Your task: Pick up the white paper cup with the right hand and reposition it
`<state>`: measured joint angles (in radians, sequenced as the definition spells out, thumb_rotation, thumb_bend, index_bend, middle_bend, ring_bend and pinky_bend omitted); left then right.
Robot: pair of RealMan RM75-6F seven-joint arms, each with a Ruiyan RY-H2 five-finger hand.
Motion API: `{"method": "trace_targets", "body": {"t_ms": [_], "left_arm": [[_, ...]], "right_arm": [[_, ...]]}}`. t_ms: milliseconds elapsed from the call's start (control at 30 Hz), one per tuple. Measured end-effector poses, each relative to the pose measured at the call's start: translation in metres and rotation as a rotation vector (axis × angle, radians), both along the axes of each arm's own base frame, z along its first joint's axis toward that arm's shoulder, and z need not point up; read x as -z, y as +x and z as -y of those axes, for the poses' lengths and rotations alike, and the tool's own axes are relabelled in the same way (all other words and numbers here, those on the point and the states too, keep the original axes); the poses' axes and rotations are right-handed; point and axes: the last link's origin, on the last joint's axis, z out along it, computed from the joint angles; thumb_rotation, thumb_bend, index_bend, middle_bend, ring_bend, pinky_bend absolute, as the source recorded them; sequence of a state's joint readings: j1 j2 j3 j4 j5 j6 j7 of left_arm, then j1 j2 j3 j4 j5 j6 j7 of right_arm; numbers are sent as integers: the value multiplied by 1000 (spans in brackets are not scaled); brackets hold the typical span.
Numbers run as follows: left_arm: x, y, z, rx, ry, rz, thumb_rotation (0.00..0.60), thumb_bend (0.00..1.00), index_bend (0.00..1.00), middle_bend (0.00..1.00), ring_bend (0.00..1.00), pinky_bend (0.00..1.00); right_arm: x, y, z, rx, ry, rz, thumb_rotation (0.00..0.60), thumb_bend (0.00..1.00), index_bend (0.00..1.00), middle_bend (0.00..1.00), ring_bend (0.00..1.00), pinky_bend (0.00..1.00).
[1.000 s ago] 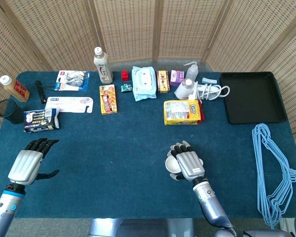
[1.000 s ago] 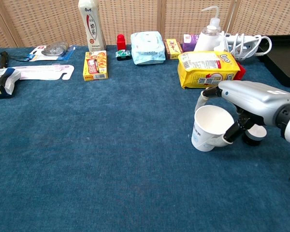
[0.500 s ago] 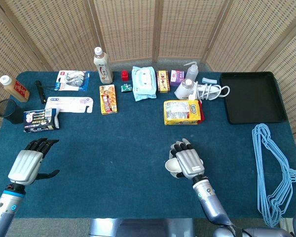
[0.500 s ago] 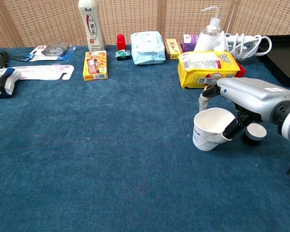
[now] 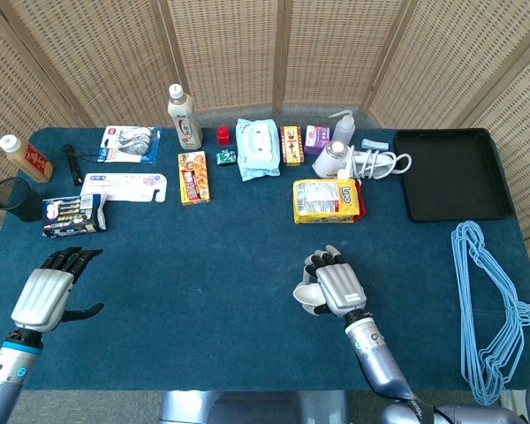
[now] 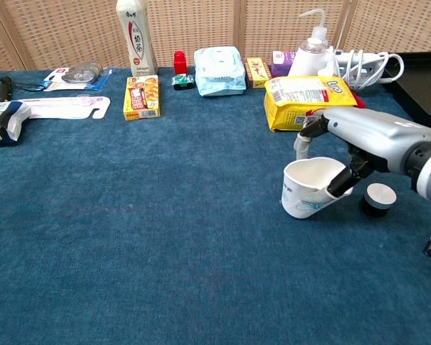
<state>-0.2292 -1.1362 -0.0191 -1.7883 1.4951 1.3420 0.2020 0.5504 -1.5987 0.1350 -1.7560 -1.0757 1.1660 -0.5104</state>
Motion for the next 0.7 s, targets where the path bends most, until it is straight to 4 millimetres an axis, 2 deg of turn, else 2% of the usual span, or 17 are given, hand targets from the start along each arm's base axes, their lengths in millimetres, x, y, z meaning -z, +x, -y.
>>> {"method": "trace_targets", "body": {"t_ms": [167,433,700], "left_arm": [[-1,1,0,3,1,-1,437,142,159,253,168,183],[-3,0,1,1,6,-2,432,141,158,253,167,183],[-10,4,1,7,26,1,434,141,159,253,168,183]], "right_arm": [[-4,4,1,49,28,104,546,231,512,286,187,75],[-5,7,4,189,104,369,543,228,507,289,188,74],[3,-4,6,256,99,488,544,226,475,287,172,69]]}}
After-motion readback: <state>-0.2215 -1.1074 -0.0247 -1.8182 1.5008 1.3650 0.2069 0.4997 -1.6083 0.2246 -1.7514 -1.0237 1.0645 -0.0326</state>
